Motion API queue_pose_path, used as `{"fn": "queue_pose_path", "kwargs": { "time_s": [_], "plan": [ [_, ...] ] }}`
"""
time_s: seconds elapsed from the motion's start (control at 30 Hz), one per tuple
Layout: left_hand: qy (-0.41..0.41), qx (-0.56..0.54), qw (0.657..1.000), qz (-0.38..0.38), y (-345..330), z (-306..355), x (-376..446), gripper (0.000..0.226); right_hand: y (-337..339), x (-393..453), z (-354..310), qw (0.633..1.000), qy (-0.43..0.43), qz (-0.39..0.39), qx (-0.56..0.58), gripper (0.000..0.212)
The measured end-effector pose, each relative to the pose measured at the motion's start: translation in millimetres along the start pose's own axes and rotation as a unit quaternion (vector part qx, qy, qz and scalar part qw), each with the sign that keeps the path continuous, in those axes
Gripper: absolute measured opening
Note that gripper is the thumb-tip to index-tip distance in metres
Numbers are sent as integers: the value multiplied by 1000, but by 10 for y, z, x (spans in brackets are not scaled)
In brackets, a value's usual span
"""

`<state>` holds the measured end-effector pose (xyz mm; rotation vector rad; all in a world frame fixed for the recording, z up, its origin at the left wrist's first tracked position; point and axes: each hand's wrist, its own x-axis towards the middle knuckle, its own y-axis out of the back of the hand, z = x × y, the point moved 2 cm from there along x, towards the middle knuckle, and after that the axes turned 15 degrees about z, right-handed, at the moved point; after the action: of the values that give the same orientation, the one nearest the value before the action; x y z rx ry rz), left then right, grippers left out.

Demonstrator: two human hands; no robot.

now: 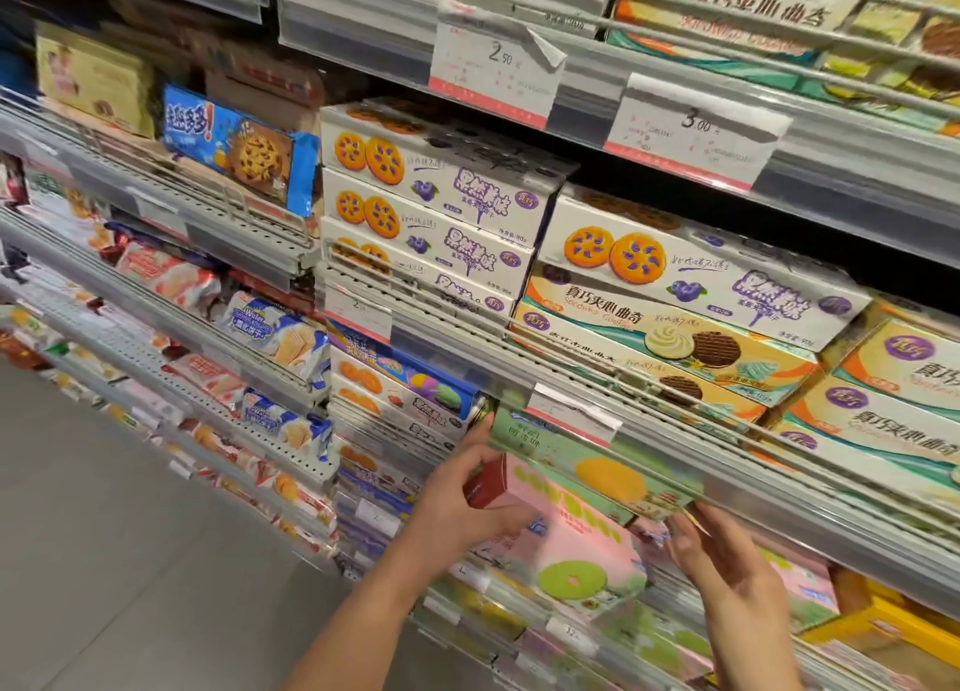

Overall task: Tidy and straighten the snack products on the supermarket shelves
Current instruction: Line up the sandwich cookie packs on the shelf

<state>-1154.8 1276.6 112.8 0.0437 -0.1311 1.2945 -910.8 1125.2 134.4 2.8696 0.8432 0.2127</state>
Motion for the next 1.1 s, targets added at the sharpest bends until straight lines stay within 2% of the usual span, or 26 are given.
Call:
{"fn": "queue_pose_path", "kwargs": {
  "time_s": [0.1, 0.13, 0.37, 0.5, 0.7, 0.83, 0.87, 0.97, 1.1],
  "plan": [
    [3, 5, 1000, 8, 100, 18, 9, 41, -81, -25, 14, 999, -2, -24, 23, 78],
    [4, 11, 1000, 10, 126, 14, 18, 40, -117, -34, 6, 999, -3, -27, 24, 83],
    [-5, 44, 999, 19, 139, -5, 16, 45, -170, -85, -60, 998, -10, -51, 33, 83],
    [-5, 38, 999, 16, 99, 11, -29, 53, -129, -126, -158, 996, -8, -91, 14, 54],
    [-13, 32, 999, 40, 116, -36, -146, 53, 119, -193, -48, 995, 7, -101, -24, 52],
    [37, -35, 997, 56, 188, -34, -235, 58, 336, -300, 102, 993, -22, -102, -51, 35],
    [53, -49, 996, 56, 195, -32, -249, 62, 378, -325, 139, 993, -30, -100, -55, 34],
    [97, -76, 990, 61, 135, -9, -286, 68, 479, -396, 244, 992, -47, -103, -57, 57],
    [156, -121, 979, 47, -120, -26, -388, 60, 580, -466, 276, 992, -64, -104, -38, 58]
  ]
}}
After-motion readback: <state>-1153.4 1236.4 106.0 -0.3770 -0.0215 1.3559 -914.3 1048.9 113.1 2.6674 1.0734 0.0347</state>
